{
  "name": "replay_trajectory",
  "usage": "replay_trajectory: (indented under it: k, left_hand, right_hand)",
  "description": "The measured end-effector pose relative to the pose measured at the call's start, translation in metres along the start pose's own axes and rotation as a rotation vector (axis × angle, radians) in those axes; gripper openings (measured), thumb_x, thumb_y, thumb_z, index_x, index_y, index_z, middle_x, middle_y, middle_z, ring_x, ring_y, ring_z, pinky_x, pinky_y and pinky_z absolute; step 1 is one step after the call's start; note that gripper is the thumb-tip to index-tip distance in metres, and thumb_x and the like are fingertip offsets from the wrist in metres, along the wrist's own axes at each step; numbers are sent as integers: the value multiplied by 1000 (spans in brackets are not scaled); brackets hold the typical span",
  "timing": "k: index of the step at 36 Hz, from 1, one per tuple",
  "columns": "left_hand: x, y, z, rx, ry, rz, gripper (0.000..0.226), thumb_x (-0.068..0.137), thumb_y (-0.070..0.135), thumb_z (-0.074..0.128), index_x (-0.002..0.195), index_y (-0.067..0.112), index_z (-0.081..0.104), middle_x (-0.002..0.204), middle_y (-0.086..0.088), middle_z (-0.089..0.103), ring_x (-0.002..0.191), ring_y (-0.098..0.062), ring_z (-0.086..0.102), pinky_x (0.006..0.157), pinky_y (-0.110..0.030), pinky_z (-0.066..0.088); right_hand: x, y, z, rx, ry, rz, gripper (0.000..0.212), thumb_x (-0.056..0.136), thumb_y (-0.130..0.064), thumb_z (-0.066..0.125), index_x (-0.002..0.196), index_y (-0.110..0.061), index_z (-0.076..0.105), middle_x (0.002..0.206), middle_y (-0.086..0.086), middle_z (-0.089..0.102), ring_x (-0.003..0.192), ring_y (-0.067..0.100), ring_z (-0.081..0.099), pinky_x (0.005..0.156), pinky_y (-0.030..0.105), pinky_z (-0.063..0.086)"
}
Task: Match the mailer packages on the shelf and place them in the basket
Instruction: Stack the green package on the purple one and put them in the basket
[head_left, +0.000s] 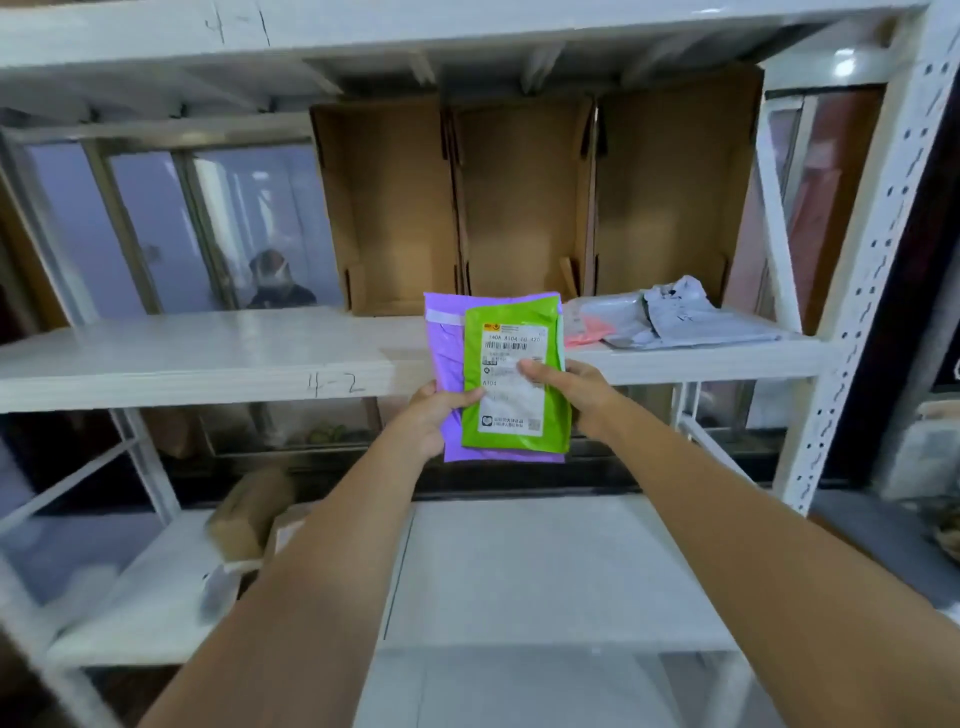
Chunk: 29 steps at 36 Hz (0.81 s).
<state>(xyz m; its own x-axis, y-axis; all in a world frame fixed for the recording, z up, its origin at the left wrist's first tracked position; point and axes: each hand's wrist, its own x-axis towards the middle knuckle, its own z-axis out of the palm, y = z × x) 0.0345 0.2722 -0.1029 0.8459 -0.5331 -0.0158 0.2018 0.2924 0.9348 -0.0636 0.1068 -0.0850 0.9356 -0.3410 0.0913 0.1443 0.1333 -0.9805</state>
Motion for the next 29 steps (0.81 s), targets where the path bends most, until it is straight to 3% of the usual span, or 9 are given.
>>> replay_trajectory:
  k: [4, 9, 12, 15, 19, 23, 29]
  left_hand:
    - [-16, -23, 19, 39, -60, -51, 30, 82, -10, 62, 110, -1, 63, 109, -21, 66, 76, -26, 72, 70, -49, 59]
    - [-25, -59, 25, 24, -121, -131, 29, 82, -9, 61, 108, 2, 65, 89, -13, 75, 79, -27, 73, 69, -50, 59]
    - [-29, -79, 15, 16, -130, -204, 45, 75, -7, 66, 120, -1, 61, 107, -20, 70, 90, -31, 71, 72, -52, 58]
    - [-23, -102, -7, 21, -159, -236, 63, 66, -4, 71, 127, -3, 56, 126, -26, 59, 110, -39, 62, 83, -57, 54]
    - [-12, -143, -37, 22, -169, -260, 54, 76, -9, 64, 129, -4, 55, 126, -27, 58, 113, -41, 59, 83, -58, 53]
    - [-5, -197, -68, 15, -141, -276, 74, 62, -9, 76, 131, -5, 51, 128, -27, 57, 115, -41, 59, 92, -65, 45]
    - [-12, -320, -116, -10, -173, -338, 63, 68, -2, 70, 129, -3, 55, 128, -25, 58, 116, -41, 58, 95, -62, 45]
  right_hand:
    - [-29, 14, -25, 6, 34, 26, 25, 80, -18, 77, 103, -9, 71, 107, 11, 73, 95, 25, 71, 83, 39, 58]
    - [-49, 39, -50, 37, 87, 91, 34, 80, -16, 77, 110, -3, 68, 111, 16, 71, 100, 30, 69, 87, 45, 56]
    - [-53, 62, -54, 36, 86, 134, 34, 77, -17, 78, 107, -3, 69, 111, 17, 70, 100, 31, 69, 88, 45, 55]
    - [-50, 98, -52, 63, 74, 179, 51, 64, -24, 85, 109, -4, 70, 109, 16, 72, 100, 31, 69, 91, 49, 54]
    - [-48, 146, -47, 168, 75, 214, 24, 80, -11, 74, 102, -5, 70, 102, 13, 74, 86, 25, 72, 78, 39, 59]
    - [-51, 206, -50, 169, 69, 245, 31, 78, -13, 75, 107, -6, 69, 107, 13, 73, 93, 28, 72, 84, 41, 57]
    - [-72, 327, -67, 164, 100, 304, 34, 79, -13, 75, 112, -3, 68, 108, 16, 72, 98, 31, 70, 87, 43, 57]
